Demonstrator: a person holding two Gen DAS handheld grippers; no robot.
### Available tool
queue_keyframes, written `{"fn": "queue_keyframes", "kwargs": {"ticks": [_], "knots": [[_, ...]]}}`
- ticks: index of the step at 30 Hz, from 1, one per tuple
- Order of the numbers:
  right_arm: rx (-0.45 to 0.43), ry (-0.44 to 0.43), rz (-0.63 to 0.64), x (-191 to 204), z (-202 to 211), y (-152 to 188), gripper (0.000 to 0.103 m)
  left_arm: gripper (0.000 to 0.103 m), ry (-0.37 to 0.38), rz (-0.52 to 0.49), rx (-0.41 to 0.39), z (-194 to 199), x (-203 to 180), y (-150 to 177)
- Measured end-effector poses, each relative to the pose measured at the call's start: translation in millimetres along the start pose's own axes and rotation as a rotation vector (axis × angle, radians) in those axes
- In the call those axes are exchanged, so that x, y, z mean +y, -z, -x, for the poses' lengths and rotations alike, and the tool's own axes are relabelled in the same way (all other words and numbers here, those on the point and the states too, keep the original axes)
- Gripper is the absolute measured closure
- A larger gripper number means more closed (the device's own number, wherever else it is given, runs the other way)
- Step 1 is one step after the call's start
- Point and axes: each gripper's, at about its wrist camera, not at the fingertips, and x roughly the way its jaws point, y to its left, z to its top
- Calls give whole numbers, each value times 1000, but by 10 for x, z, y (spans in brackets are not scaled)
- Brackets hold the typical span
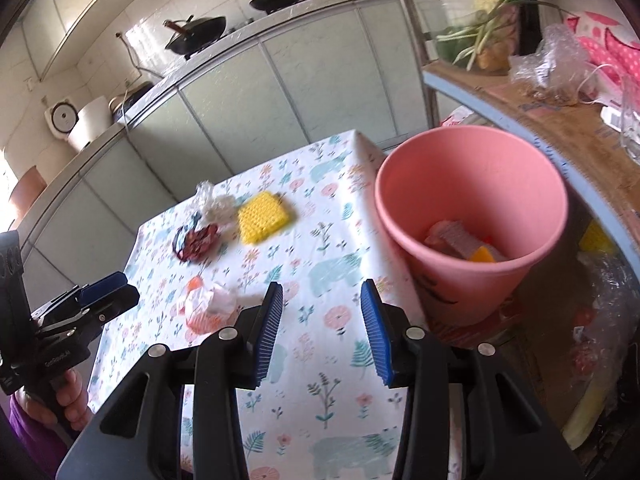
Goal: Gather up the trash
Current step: 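Lower the left tool onto the orange-and-white plastic bag and close it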
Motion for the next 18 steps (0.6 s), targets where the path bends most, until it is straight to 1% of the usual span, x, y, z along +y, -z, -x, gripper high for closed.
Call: {"fn": "queue_keyframes", "kwargs": {"ticks": [4,9,14,18], "knots": [[28,-14,18,76,-76,67,61,48,0,34,32,-51,113,186],[56,-21,29,121,-156,115,61,48,23,79,71,-149,160,351],[78,-30,36,159,-215,165,61,48,50,104,100,-291,135,369],[89,-31,39,166,-246,181,61,48,67,139,112,-421,140,292]]}}
